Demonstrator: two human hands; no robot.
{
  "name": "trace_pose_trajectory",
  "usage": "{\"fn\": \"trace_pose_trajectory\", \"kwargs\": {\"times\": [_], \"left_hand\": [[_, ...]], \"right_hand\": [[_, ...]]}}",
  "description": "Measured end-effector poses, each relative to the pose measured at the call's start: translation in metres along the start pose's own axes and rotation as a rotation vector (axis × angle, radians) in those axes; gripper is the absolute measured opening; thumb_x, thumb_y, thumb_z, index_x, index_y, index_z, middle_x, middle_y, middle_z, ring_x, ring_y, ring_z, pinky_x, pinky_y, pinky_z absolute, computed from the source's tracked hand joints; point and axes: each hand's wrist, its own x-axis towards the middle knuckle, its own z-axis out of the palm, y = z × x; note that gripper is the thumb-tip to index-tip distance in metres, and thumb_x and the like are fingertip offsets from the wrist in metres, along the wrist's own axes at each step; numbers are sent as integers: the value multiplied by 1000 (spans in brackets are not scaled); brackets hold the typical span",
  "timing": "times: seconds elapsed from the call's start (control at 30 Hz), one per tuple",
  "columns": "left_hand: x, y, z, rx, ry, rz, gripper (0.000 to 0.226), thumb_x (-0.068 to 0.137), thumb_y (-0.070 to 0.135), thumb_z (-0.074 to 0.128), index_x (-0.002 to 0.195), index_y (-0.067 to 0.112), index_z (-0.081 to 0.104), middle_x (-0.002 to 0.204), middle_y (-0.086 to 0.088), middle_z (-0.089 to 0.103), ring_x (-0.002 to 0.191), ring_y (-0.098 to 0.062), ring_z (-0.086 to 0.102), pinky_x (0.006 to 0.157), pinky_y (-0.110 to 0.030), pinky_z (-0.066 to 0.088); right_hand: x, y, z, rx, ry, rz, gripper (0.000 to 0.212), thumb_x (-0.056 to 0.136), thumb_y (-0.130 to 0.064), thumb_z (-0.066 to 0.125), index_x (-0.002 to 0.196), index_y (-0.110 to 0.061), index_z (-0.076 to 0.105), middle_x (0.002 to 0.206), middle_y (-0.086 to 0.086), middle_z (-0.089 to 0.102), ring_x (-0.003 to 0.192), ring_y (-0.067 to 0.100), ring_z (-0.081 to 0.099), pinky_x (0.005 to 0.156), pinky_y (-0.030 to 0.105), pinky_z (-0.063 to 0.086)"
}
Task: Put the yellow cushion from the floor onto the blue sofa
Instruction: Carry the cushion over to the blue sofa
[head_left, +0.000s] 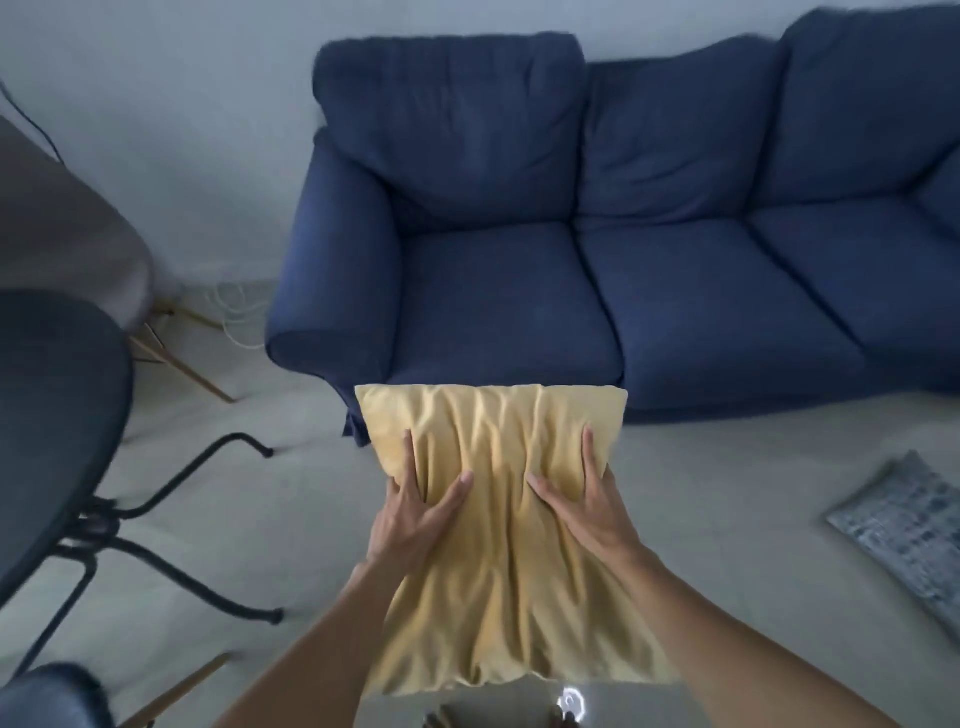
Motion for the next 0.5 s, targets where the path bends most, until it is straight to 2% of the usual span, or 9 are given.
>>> {"fn": "trace_pose_trajectory", "kwargs": {"times": [0.1,0.23,0.33,0.5], "left_hand": [[-7,50,-35,-6,43,63,122,64,100,50,158,61,-17,172,-12,26,149,-36,42,115,-48,38],[-20,113,-82,-19,99,137,119,69,98,54,157,62,-17,168,-16,29,148,-36,42,115,-50,39],[-30,154,-120,-35,141,167,118,70,98,56,156,64,-17,168,-15,29,148,-37,40,118,-52,38],[-42,217,-181,-32,207,255,116,76,92,58,157,62,-18,169,-12,29,147,-36,44,115,-51,38]], "right_hand": [[-9,-50,-27,-14,39,-80,121,62,-97,65,144,-75,-20,175,6,18,160,28,26,128,48,27],[-25,-127,-65,-48,77,-163,125,71,-88,68,159,-60,-18,175,9,14,160,31,24,126,48,26],[-38,-184,-88,-91,108,-200,125,69,-92,62,158,-60,-20,174,15,14,157,35,29,124,49,28],[-56,-264,-117,-63,155,-321,127,69,-91,63,159,-59,-21,173,13,18,157,34,29,124,48,29]]}}
